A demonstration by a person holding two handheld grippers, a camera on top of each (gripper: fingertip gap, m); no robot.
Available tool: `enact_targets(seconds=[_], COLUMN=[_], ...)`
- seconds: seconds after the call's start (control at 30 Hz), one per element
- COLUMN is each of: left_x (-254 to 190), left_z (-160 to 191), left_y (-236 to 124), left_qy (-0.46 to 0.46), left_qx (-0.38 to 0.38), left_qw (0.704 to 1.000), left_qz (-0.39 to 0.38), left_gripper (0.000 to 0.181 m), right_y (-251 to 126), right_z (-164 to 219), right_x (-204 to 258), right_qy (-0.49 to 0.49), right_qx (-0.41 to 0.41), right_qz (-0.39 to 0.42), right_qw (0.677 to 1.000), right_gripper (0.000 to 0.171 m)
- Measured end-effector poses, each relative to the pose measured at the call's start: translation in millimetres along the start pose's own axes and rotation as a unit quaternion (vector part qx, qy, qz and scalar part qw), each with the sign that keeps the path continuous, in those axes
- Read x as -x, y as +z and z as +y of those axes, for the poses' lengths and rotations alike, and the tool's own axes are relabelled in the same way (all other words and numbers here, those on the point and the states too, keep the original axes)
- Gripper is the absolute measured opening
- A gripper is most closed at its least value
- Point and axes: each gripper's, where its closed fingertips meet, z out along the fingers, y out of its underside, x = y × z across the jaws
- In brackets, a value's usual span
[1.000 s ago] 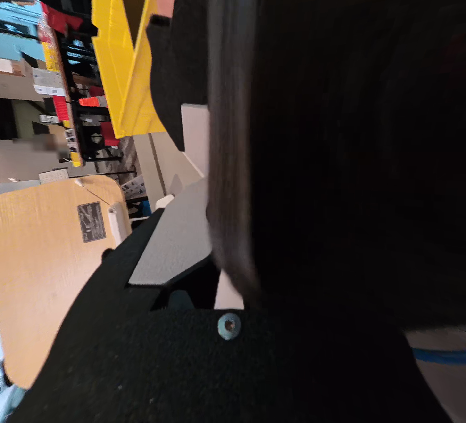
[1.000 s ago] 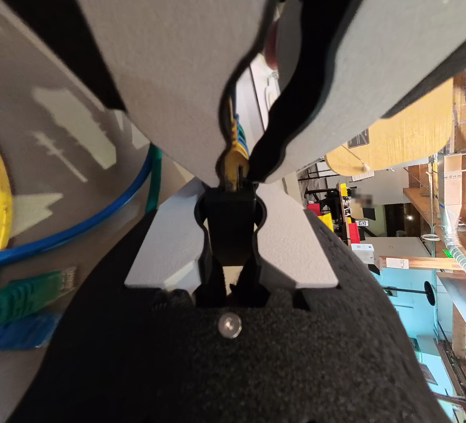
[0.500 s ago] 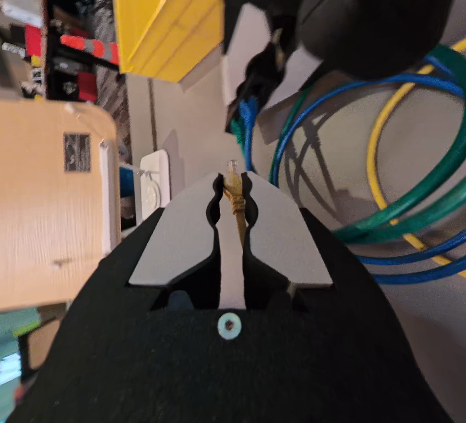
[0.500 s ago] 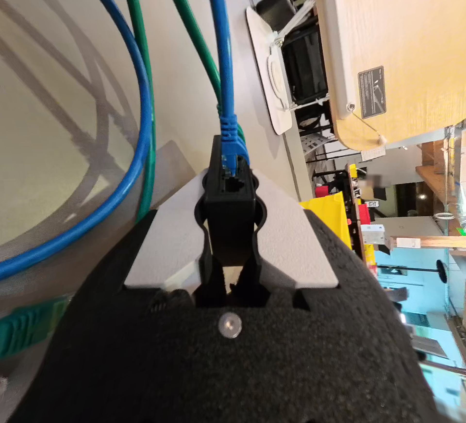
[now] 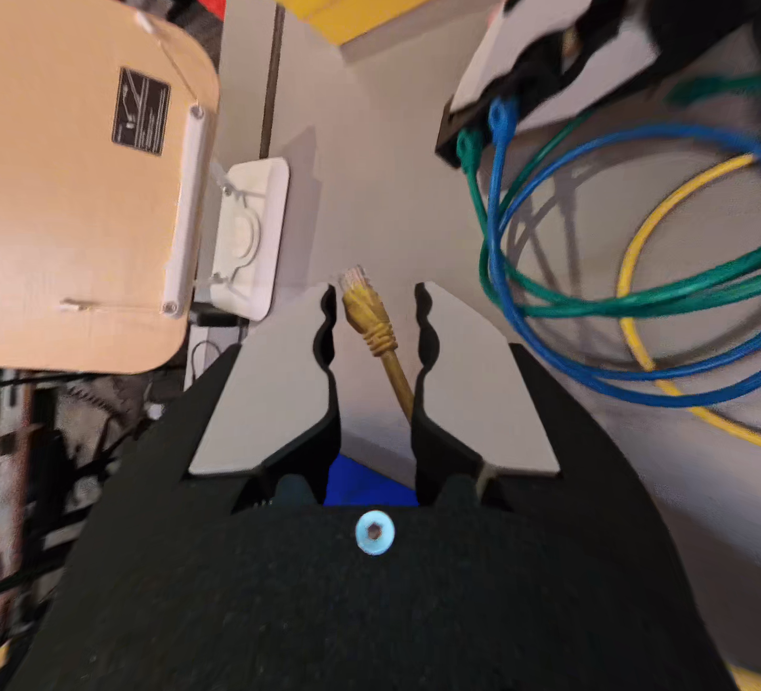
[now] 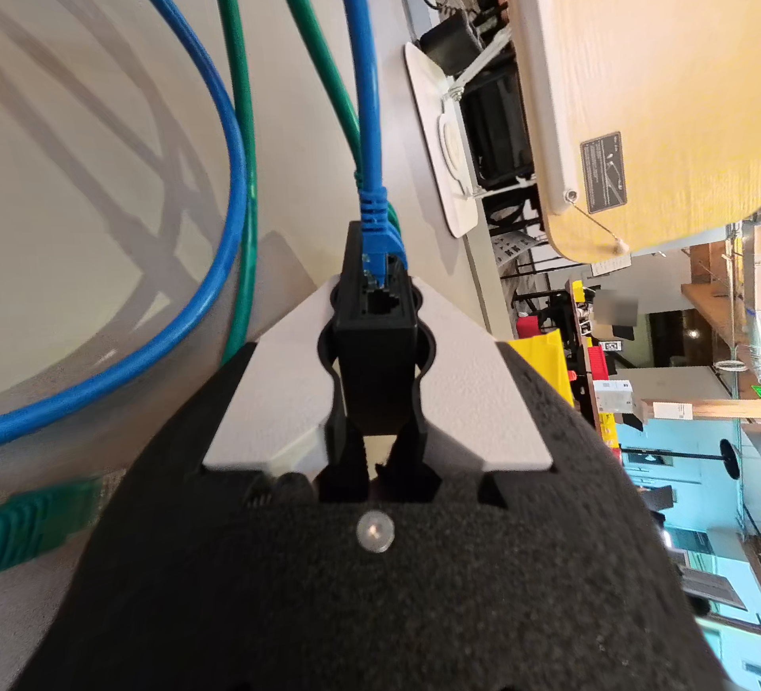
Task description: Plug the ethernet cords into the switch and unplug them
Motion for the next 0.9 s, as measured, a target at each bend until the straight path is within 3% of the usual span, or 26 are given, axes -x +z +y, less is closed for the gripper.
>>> enact_targets(seconds=[0.03, 0.13, 0.23, 0.3, 0.4, 0.5, 0.7, 0.83, 0.9], left_x=[1.0, -18.8, -25.7, -28.2, -27.7, -20.9, -24.2, -42.5, -32.6], left_z=[-10.4, -12.2, 39.1, 60.9, 57.5, 42.6, 85.7, 66.4, 68.6], left_y=[0.1, 19.2, 40.1, 46.1, 48.5, 46.5, 53.4, 52.9, 55.9], left_qy=[-0.002, 0.025, 0.085, 0.073, 0.026, -0.047, -0.012, -0.060, -0.073], left_qx=[-0.017, 0.016, 0.168, 0.210, 0.180, 0.118, 0.204, 0.133, 0.126], left_qw=[1.000, 0.998, 0.980, 0.972, 0.980, 0.987, 0.973, 0.974, 0.976], left_qz=[0.006, 0.053, 0.060, 0.074, 0.084, 0.103, 0.106, 0.173, 0.160], left_gripper=[0.036, 0.038, 0.041, 0.040, 0.047, 0.043, 0.055, 0.061, 0.065], right_y=[0.2, 1.6, 3.3, 3.9, 4.1, 4.2, 4.0, 4.7, 4.5], right_z=[-1.0, -2.3, -0.9, -0.5, -2.1, -3.2, -2.7, -1.8, -2.0], right_x=[1.5, 2.9, 2.4, 2.4, 3.0, 6.1, 5.8, 8.2, 8.4], right_qy=[-0.001, -0.004, -0.001, 0.000, -0.004, -0.009, -0.008, -0.009, -0.010], right_qx=[-0.003, -0.006, -0.005, -0.005, -0.007, -0.011, -0.011, -0.009, -0.009], right_qz=[-0.002, -0.008, -0.011, -0.013, -0.013, -0.018, -0.018, -0.023, -0.023], right_qw=[1.000, 1.000, 1.000, 1.000, 1.000, 1.000, 1.000, 1.000, 1.000], right_gripper=[0.027, 0.027, 0.027, 0.027, 0.027, 0.027, 0.027, 0.027, 0.027])
